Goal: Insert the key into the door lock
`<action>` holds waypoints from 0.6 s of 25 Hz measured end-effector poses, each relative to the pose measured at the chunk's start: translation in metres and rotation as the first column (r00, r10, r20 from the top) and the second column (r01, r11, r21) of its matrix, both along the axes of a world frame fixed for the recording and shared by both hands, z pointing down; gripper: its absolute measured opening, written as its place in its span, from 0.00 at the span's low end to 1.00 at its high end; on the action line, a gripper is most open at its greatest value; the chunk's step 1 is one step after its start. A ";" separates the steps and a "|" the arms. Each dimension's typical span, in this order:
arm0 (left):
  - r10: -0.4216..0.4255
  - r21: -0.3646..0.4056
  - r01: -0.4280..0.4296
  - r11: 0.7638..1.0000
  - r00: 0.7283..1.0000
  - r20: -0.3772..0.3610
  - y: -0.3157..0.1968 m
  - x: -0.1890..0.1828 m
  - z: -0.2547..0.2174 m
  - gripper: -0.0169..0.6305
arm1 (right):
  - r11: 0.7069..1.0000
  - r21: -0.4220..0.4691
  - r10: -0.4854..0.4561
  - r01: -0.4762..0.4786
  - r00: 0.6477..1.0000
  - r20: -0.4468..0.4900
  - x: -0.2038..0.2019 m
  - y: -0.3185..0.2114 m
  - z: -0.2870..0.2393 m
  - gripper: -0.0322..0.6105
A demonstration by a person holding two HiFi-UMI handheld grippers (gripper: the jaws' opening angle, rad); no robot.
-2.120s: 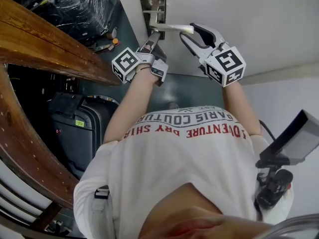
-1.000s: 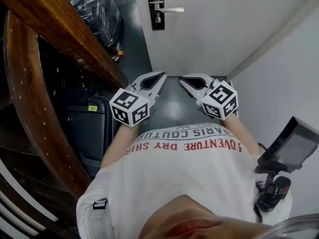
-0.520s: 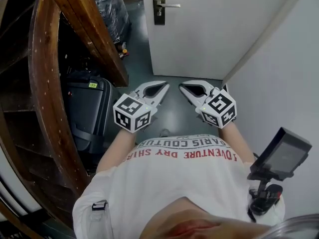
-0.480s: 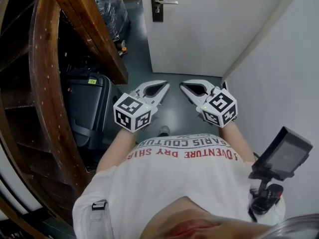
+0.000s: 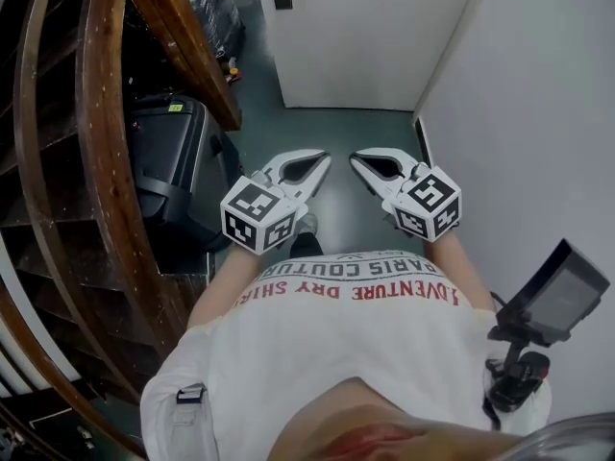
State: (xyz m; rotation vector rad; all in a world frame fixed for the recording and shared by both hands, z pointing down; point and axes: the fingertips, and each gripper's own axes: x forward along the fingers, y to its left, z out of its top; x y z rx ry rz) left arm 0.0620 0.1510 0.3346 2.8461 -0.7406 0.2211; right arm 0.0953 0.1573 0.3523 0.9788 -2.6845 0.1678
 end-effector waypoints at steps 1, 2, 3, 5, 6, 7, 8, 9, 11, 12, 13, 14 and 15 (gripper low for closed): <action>-0.001 0.002 0.001 1.000 1.000 0.000 0.013 0.001 -0.004 0.03 | 1.000 0.005 -0.001 0.001 1.000 0.001 0.001 0.013 -0.004 0.05; -0.003 0.006 0.003 1.000 1.000 0.002 0.025 0.001 -0.007 0.03 | 1.000 0.012 0.000 0.000 1.000 0.001 0.001 0.025 -0.008 0.05; -0.007 0.012 0.007 1.000 1.000 0.005 0.037 0.000 -0.010 0.03 | 1.000 0.021 0.001 -0.001 1.000 0.002 0.002 0.037 -0.013 0.05; -0.017 0.023 0.016 1.000 1.000 0.013 0.061 -0.004 -0.013 0.03 | 0.999 0.034 0.008 -0.008 1.000 0.010 0.002 0.061 -0.020 0.05; -0.019 0.025 0.019 1.000 1.000 0.012 0.071 -0.005 -0.015 0.03 | 0.999 0.038 0.012 -0.012 1.000 0.015 0.002 0.071 -0.023 0.05; -0.020 0.025 0.019 1.000 1.000 0.009 0.078 -0.006 -0.016 0.03 | 0.999 0.040 0.014 -0.015 1.000 0.018 0.002 0.077 -0.025 0.05; -0.019 0.023 0.019 1.000 1.000 0.003 0.082 -0.007 -0.018 0.03 | 0.999 0.040 0.014 -0.015 1.000 0.020 0.001 0.081 -0.026 0.05; -0.019 0.021 0.019 1.000 1.000 -0.001 0.084 -0.008 -0.020 0.03 | 0.999 0.039 0.012 -0.012 1.000 0.020 -0.001 0.084 -0.026 0.05; -0.023 0.023 0.023 0.999 1.000 -0.002 0.083 -0.010 -0.021 0.03 | 0.999 0.039 0.002 -0.003 1.000 0.016 -0.004 0.084 -0.026 0.05; -0.026 0.024 0.026 0.999 1.000 0.000 0.082 -0.011 -0.022 0.03 | 0.999 0.041 -0.002 0.001 1.000 0.014 -0.006 0.083 -0.026 0.05; -0.029 0.024 0.029 0.999 1.000 0.000 0.080 -0.012 -0.022 0.03 | 0.999 0.043 -0.004 0.003 1.000 0.015 -0.007 0.083 -0.026 0.05; -0.030 0.025 0.030 0.999 1.000 0.000 0.079 -0.012 -0.023 0.03 | 0.999 0.044 -0.005 0.004 1.000 0.017 -0.008 0.083 -0.027 0.05; -0.030 0.027 0.030 0.999 1.000 0.000 0.079 -0.012 -0.024 0.03 | 0.999 0.045 -0.005 0.004 1.000 0.020 -0.009 0.082 -0.028 0.05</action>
